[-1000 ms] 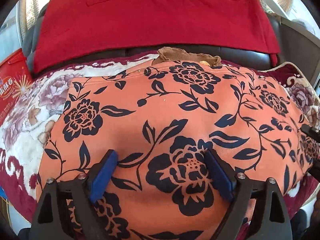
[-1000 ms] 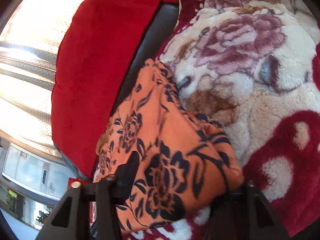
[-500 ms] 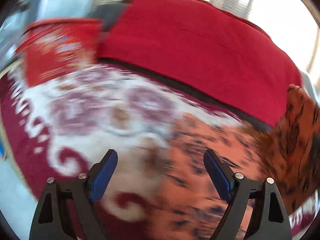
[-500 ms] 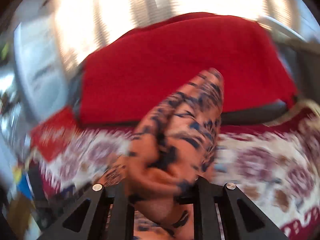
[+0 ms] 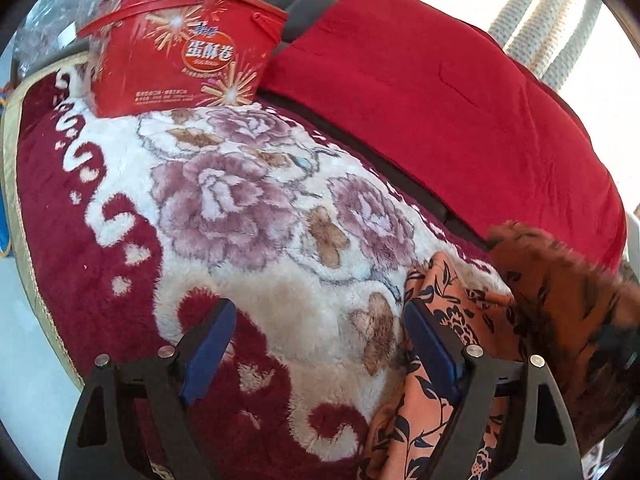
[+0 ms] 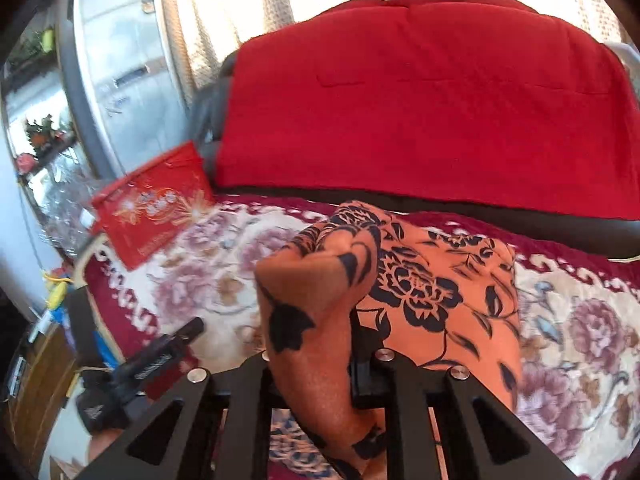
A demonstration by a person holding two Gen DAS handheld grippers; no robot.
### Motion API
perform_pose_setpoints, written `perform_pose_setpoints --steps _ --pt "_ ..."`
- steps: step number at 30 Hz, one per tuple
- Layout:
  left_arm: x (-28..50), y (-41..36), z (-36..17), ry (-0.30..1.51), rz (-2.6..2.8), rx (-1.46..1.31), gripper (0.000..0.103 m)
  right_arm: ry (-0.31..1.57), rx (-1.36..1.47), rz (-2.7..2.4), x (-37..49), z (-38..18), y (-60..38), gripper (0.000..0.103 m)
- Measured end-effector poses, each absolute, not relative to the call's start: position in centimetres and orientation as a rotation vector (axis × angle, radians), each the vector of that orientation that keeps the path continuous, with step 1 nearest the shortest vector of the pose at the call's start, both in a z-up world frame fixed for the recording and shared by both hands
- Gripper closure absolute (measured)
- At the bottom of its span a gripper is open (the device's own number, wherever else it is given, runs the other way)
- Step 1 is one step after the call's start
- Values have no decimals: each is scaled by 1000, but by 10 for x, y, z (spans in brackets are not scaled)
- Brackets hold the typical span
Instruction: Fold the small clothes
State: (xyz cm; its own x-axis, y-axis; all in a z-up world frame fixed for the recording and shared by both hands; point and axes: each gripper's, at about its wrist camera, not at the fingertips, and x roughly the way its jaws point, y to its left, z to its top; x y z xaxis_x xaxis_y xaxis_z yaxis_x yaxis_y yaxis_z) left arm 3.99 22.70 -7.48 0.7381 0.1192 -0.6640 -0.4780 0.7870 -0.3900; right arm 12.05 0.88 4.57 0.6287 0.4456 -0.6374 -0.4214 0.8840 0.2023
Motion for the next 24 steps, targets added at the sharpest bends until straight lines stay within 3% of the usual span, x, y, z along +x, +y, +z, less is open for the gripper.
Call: perform_pose_setpoints --steps 6,13,19,24 --pt "37 239 -79 674 371 -607 17 966 -59 546 121 -63 47 88" --pt "37 242 -80 665 372 -629 17 774 14 581 116 19 42 88" --pt "36 243 -80 667 361 -628 17 947 -138 541 110 -61 79 87" --pt "35 243 -79 659 336 -647 17 893 -154 536 99 -54 80 82"
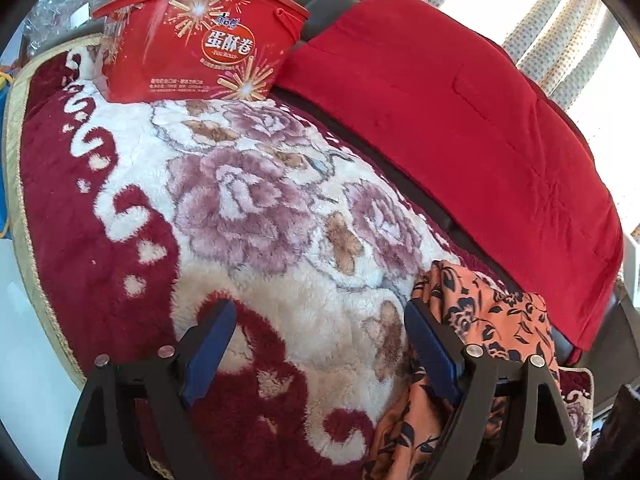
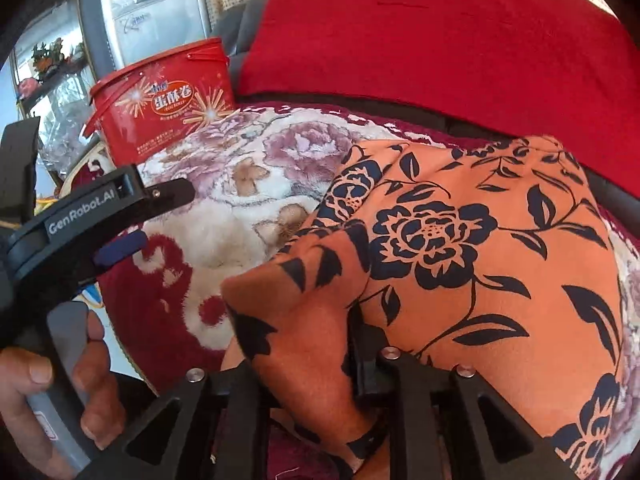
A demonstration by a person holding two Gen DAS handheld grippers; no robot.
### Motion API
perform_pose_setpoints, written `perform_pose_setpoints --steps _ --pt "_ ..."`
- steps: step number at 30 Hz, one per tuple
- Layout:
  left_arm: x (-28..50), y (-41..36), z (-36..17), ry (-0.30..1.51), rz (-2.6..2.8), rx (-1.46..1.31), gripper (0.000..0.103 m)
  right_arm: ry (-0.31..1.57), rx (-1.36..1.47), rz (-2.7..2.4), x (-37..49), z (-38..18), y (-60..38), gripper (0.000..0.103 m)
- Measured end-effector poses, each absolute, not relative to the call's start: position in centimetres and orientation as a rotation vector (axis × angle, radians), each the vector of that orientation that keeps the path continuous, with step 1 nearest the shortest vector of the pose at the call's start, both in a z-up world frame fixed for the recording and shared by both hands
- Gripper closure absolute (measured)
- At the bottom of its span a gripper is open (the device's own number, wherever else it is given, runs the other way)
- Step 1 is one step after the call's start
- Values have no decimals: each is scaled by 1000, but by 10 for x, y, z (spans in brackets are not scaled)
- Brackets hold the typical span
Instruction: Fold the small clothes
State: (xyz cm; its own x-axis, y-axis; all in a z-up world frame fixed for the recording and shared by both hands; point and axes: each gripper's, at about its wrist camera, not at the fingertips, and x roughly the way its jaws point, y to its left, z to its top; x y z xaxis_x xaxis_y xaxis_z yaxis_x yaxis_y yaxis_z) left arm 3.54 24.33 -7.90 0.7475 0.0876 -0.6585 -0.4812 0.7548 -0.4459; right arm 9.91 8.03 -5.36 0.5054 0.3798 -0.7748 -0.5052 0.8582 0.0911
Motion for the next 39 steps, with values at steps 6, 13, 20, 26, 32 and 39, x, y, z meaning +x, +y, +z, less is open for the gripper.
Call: perform_pose_setpoints --steps 6,13,20,26,32,39 --pt "38 230 -75 663 170 -651 17 857 -135 624 76 -50 78 29" --pt "26 200 -59 686 -34 -657 20 795 -19 637 37 -33 37 21" --pt "37 174 -104 982 141 -553 63 792 159 579 22 -23 -32 21" --pt "16 169 -85 899 158 -531 59 821 335 531 18 -25 -92 21" --pt "21 150 -39 732 136 -409 32 847 583 534 47 -30 -142 17" --pt "75 123 -78 817 122 -237 30 1008 782 608 124 -60 -143 17"
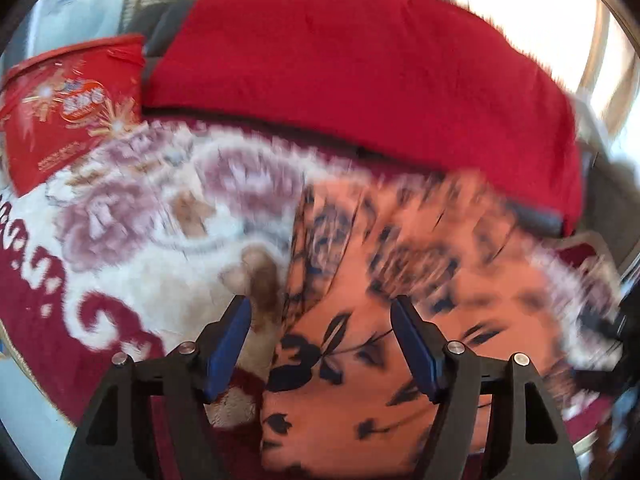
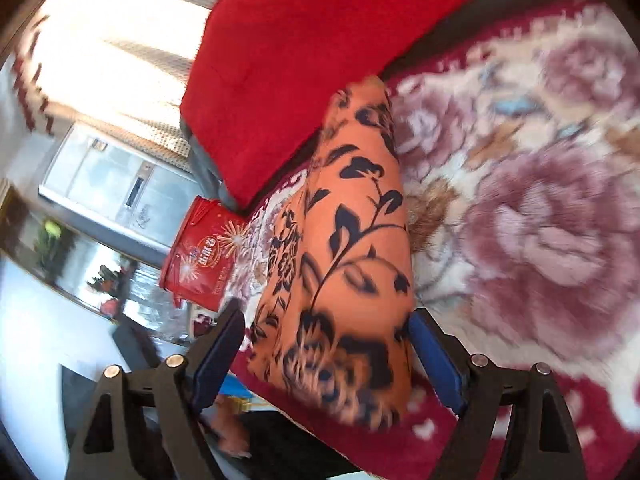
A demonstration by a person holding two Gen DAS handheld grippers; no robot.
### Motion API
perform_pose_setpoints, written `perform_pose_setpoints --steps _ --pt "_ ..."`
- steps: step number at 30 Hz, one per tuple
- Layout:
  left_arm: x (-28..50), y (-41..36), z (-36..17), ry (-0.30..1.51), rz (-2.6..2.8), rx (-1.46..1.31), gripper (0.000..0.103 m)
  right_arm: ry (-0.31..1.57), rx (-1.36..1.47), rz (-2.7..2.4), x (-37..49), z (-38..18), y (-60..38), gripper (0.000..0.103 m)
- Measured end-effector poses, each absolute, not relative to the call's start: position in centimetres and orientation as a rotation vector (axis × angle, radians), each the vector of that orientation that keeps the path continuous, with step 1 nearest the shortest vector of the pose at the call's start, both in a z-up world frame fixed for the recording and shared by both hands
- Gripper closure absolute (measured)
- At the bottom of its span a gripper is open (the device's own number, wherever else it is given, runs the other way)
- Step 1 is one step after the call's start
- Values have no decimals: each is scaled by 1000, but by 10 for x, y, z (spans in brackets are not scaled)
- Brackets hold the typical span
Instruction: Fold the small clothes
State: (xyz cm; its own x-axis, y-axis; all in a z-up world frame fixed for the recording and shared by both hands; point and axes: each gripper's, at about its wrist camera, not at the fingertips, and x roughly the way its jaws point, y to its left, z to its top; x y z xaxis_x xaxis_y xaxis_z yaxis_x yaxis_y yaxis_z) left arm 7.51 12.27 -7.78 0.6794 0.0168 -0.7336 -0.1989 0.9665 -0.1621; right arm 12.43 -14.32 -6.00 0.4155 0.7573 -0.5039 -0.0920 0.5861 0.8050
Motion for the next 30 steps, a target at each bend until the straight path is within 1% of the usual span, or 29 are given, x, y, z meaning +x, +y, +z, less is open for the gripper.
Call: perform_pose_setpoints --steps 2,3,4,5,6,7,9,10,12,14,16,19,20,21,22,23,24,25,27,28,29,30 --pt "79 124 -100 889 128 -264 29 1092 814 596 144 -80 -136 17" --pt "78 127 -101 888 134 -296 29 1144 847 625 149 -88 -130 23" --pt "79 129 -101 887 133 -304 29 1161 825 652 148 -87 -122 45" --pt "80 129 -100 882 130 -284 28 1144 729 647 144 -78 -114 57" --pt "80 129 -100 878 130 -272 28 1103 628 621 135 -65 -107 62" --pt "81 129 -101 879 128 -271 28 1094 609 611 131 -60 -105 64" --pt "82 131 -103 880 123 -273 28 1097 574 569 128 -65 -103 64" --pt "84 131 -103 881 121 -275 28 1131 621 553 130 -82 -107 60" --pt "86 131 -104 879 122 -280 28 1138 761 596 131 -91 -118 50" --pt "87 131 -105 878 122 -279 28 1109 785 613 129 -81 -125 26" --pt "86 131 -104 879 122 -281 28 1056 827 638 132 -68 -136 21" --pt "83 131 -103 882 120 -293 28 1048 875 623 153 -66 -145 21" --pt "84 132 -104 884 119 -301 28 1068 910 633 164 -73 -143 21" --pt "84 133 -105 885 118 -305 28 1116 952 638 178 -85 -138 24" --pt "85 134 -105 887 121 -307 28 1127 946 632 179 -87 -134 54" --pt "85 135 -106 889 119 -312 28 1130 886 634 181 -83 -127 64" --pt "84 136 -106 891 116 -317 28 1088 741 599 175 -64 -117 66" --pt "84 136 -106 891 112 -324 28 1054 645 567 166 -49 -112 68" --pt "86 136 -107 894 112 -323 28 1038 589 508 159 -50 -108 68" --pt "86 135 -107 894 110 -326 28 1065 641 493 162 -65 -114 64" --pt "86 134 -107 894 113 -326 28 1077 699 493 165 -74 -120 49" --pt "86 134 -107 893 114 -322 28 1086 795 499 166 -83 -129 45"
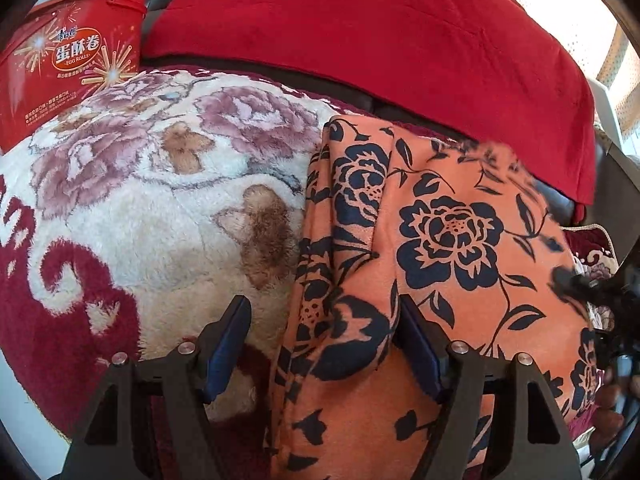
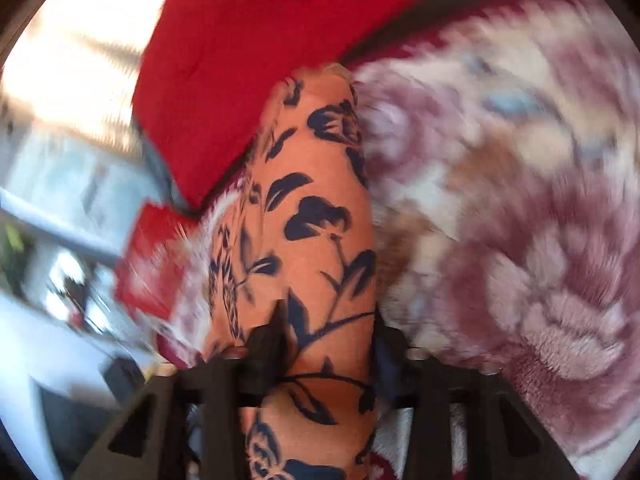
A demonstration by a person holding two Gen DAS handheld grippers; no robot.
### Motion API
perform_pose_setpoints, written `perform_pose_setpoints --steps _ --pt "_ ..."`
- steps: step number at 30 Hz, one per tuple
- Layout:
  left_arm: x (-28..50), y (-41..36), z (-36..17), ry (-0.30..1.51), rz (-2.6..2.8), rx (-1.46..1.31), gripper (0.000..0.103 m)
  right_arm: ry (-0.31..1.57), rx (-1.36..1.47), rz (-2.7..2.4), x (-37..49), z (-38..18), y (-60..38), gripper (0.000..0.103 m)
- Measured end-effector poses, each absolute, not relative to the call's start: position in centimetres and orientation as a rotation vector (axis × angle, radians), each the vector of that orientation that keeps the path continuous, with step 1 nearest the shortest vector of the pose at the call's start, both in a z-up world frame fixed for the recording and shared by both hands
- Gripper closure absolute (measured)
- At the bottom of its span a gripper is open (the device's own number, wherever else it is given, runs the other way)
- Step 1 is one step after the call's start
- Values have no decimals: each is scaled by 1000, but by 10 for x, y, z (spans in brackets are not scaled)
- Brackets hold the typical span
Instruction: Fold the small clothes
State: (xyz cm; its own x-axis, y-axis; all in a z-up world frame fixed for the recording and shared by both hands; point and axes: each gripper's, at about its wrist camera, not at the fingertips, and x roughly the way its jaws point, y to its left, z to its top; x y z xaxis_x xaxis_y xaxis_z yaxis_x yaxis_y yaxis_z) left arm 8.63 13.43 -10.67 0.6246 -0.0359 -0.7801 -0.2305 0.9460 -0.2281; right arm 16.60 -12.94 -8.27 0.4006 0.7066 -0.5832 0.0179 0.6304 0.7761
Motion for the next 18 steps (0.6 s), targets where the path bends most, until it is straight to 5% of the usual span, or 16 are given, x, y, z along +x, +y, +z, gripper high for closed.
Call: perform_pose_setpoints --steps 4,7,8,10,14,15,18 --pt "87 135 -107 897 106 -333 28 1022 788 554 161 -62 -132 25" --pt "88 135 -107 896 107 -331 28 1043 848 563 188 -72 -140 25" --pt "87 135 -107 896 108 -332 28 1091 862 561 202 -82 -137 32" --pt "87 136 -107 896 111 -336 28 1119 873 557 212 -88 -128 64" --pt "86 134 -108 895 117 -327 28 976 582 531 187 -40 -102 69" --pt "87 133 -108 894 115 -329 28 1009 589 501 192 -52 -105 68" --pt "86 132 -108 892 120 -327 27 1072 762 489 196 -81 -126 42"
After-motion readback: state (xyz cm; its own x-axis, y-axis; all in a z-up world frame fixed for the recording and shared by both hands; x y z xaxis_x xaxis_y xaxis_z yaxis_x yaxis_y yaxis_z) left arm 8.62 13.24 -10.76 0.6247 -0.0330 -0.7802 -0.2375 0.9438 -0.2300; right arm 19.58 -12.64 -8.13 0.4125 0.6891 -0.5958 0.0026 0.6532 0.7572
